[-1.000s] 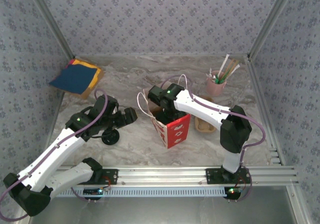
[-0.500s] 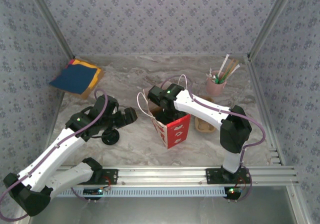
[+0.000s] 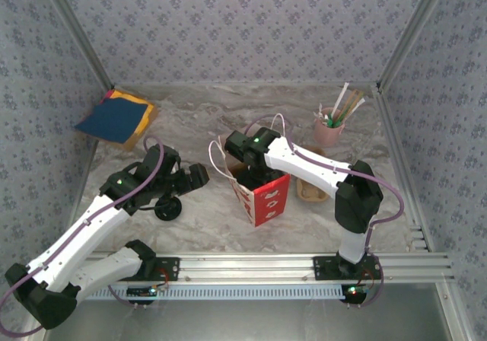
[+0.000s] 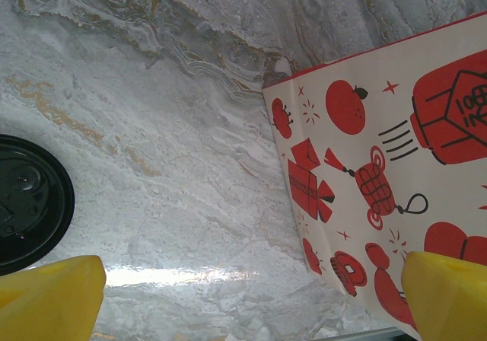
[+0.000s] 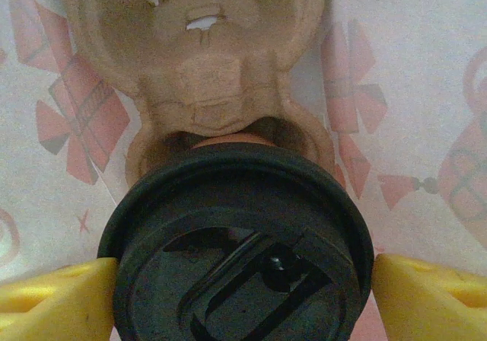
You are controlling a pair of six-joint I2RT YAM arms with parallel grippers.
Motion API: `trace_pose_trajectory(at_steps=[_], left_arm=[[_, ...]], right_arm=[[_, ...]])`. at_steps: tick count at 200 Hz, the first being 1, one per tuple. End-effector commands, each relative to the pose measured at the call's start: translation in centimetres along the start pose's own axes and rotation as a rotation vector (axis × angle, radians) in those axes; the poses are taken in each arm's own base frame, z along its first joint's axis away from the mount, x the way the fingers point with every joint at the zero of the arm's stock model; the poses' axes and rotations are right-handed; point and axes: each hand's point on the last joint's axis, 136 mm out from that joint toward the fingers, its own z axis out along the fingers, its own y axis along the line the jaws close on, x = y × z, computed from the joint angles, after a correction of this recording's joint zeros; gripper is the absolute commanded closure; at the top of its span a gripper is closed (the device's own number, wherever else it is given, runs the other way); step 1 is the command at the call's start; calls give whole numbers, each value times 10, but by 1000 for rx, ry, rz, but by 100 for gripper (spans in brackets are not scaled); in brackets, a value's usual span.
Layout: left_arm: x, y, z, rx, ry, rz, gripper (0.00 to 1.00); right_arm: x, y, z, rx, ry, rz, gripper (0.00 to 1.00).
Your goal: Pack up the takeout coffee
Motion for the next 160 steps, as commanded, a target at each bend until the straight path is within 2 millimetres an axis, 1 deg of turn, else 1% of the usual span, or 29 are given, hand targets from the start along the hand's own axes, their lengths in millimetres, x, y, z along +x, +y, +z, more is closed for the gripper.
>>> trace_pose_trajectory(at_steps=[1,160], left_arm=[[-4,-4,-4,20,-15,-10,0],[-4,-4,-3,20,-13,-11,0]], right_arm=[[5,-4,-10,20,-5,9,14],[7,-5,-14,18,-10,18,15]])
